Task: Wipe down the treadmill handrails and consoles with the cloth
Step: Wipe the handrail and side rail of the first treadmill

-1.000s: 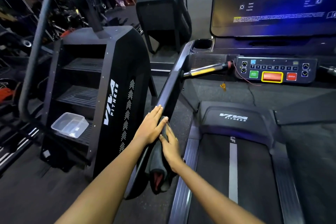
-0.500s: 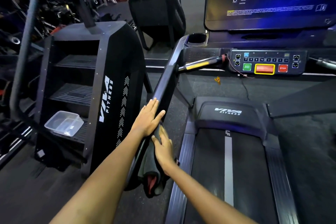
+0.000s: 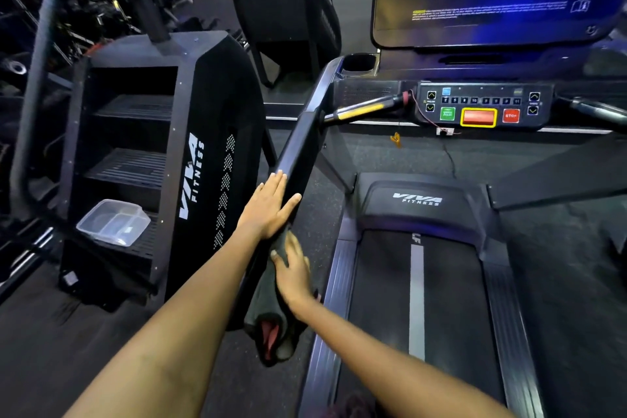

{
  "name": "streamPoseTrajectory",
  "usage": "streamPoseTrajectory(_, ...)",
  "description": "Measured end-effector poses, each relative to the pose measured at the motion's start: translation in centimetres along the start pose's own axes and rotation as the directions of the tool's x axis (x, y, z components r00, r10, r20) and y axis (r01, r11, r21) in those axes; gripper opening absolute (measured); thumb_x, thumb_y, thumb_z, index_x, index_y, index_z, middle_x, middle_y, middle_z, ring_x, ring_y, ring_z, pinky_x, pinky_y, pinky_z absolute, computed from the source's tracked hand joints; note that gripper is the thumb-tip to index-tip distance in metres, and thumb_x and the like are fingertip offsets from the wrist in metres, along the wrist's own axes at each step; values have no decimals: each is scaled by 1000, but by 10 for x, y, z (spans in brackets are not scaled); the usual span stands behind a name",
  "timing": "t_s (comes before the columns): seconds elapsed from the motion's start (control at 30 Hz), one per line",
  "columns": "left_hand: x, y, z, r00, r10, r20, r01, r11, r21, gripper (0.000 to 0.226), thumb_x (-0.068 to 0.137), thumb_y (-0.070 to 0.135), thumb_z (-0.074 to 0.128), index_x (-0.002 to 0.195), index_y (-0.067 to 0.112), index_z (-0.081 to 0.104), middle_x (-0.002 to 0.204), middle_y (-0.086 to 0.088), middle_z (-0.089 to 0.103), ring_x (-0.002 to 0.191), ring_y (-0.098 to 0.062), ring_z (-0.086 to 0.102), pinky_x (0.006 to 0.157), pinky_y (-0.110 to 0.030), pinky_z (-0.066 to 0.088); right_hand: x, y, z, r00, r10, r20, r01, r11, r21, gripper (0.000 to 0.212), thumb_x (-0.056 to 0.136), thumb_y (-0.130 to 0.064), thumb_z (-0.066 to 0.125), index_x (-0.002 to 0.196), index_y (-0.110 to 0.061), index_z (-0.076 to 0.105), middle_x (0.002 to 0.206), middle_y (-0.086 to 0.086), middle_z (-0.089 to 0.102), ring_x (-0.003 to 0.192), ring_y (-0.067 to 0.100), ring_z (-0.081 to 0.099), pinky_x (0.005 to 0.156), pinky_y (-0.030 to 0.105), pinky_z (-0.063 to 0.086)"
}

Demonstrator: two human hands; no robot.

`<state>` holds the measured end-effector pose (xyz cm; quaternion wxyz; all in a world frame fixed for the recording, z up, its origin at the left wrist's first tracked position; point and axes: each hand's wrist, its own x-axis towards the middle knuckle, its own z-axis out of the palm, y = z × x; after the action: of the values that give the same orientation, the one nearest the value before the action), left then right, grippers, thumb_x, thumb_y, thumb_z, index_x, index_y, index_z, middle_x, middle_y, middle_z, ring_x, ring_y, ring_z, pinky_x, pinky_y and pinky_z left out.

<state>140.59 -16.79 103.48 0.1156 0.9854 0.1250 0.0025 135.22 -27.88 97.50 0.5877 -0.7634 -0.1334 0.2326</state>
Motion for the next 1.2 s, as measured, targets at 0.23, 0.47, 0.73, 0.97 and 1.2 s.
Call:
streamPoseTrajectory(0.23,-3,1,0,1000,-10,-3,10,1000,-7,68,100,46,28,150,4,11,159,-9,6,147,-18,1,119,-33,3,-33,7,15,999,-38,-28,39,999,36,52,97,-18,47,147,-18,30,154,-7,24,138,20,29,109,23,18)
streamPoseTrajectory(0.47,-4,1,3,1000,-14,-16,15,999,47,71,99,45,36,150,4,12,159,-9,6,147,-20,3,118,-36,6,33,-1,-25,998,-58,2,59,997,-45,54,94,-9,49,145,-14,32,153,2,30,140,18,27,116,35,18)
streamPoseTrajectory(0.73,-8,85,32,968,-238,-85,202,930,-307,63,93,54,42,104,-5,62,119,-27,59,118,-37,50,98,-38,36,62,5,-105,973,-180,-148,141,961,-238,47,95,-12,43,142,-14,40,149,1,37,135,23,37,112,38,28)
streamPoseTrajectory(0.97,25,136,50,915,-306,262,367,363,-857,39,89,33,60,109,0,66,111,-18,66,106,-29,62,91,-37,47,59,-11,-187,958,-246,-147,219,959,-178,58,80,6,58,135,0,42,148,9,31,138,19,28,109,19,20)
streamPoseTrajectory(1.2,51,188,43,952,-103,289,306,250,-918,14,91,16,56,79,12,61,82,-8,64,74,-18,58,74,-31,48,56,-17,-281,967,3,-256,-18,998,-58,35,86,-24,65,117,-10,57,112,1,58,105,14,54,81,21,39)
